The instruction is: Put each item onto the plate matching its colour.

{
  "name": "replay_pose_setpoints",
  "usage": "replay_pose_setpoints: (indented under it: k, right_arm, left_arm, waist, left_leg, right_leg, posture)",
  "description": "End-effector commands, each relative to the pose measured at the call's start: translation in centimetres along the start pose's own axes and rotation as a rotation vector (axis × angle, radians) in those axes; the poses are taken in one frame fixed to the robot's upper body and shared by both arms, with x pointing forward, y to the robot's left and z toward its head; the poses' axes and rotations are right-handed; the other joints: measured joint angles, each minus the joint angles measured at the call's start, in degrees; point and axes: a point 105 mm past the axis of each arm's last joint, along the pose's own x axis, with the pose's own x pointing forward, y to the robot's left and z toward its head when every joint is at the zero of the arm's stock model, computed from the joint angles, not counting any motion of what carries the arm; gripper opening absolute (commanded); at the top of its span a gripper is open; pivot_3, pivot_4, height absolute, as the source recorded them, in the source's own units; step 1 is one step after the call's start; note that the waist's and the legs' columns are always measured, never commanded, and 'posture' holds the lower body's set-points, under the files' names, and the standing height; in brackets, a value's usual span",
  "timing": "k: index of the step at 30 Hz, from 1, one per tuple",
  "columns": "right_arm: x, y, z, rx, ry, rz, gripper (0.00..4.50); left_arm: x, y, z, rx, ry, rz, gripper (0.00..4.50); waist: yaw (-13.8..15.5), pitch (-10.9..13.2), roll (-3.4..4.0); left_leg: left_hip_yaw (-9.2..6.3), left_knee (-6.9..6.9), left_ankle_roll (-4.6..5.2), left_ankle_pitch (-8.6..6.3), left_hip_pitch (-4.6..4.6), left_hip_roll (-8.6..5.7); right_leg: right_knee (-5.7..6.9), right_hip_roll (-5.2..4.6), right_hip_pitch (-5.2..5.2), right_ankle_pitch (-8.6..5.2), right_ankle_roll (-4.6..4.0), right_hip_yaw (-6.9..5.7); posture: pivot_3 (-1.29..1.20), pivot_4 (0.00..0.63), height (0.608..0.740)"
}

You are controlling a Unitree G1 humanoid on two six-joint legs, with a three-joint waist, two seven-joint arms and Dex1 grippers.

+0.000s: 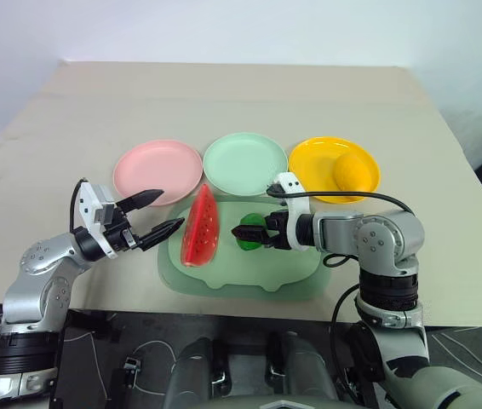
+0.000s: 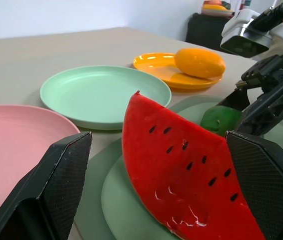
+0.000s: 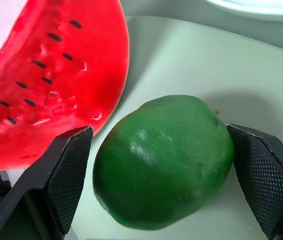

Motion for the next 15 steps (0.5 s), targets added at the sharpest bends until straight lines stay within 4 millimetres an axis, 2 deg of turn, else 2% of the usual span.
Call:
replay_pose_setpoints:
  k: [1, 4, 8, 12, 15]
  right_arm:
    - [0.0, 0.4, 1.1, -0.066, -0.052, -0.002, 4.09]
    - [-0.1, 0.9, 0.9, -0.128, -0.056, 0.015, 3.35]
    - [-1.3, 1.0, 1.8, -0.177, -0.078, 0.022, 3.29]
    - [-3.9, 1.4, 5.3, -0.264, -0.205, 0.059, 3.29]
    - [-4.3, 0.3, 8.7, -0.242, -0.302, 0.016, 3.29]
  left_arm:
    - [0.0, -0.1, 1.0, 0.046, -0.012, -0.003, 4.50]
    - [0.0, -0.1, 1.0, 0.045, -0.010, -0.002, 4.50]
    - [-0.1, -0.3, 1.2, 0.047, -0.008, 0.002, 4.50]
    - [-0.1, -0.3, 1.5, 0.052, -0.008, 0.012, 4.50]
    - [-0.1, -0.2, 1.8, 0.052, -0.013, 0.021, 4.50]
  waist:
    - [-0.04, 0.00, 0.00]
    - [-0.03, 0.00, 0.00]
    - [-0.02, 0.00, 0.00]
    - [0.08, 0.00, 0.00]
    - [-0.13, 0.00, 0.00]
  left_leg:
    - [0.00, 0.00, 0.00, 0.00, 0.00, 0.00]
    - [0.00, -0.01, -0.01, 0.00, 0.00, 0.00]
    - [0.00, -0.02, -0.01, 0.00, 0.00, 0.00]
    - [0.00, -0.02, -0.01, 0.00, 0.00, -0.02]
    - [0.00, -0.02, -0.03, 0.02, 0.02, 0.00]
  right_leg:
    - [0.00, 0.00, 0.00, 0.00, 0.00, 0.00]
    - [0.00, 0.00, 0.00, 0.00, 0.00, 0.00]
    - [0.00, -0.01, -0.01, 0.00, 0.00, 0.00]
    - [-0.02, -0.03, -0.01, 0.00, 0.00, 0.00]
    - [0.00, 0.00, -0.01, 0.00, 0.00, 0.01]
  posture:
    - [0.00, 0.150, 0.696]
    - [0.00, 0.150, 0.696]
    - [0.00, 0.150, 0.696]
    - [0.00, 0.150, 0.696]
    - [0.00, 0.150, 0.696]
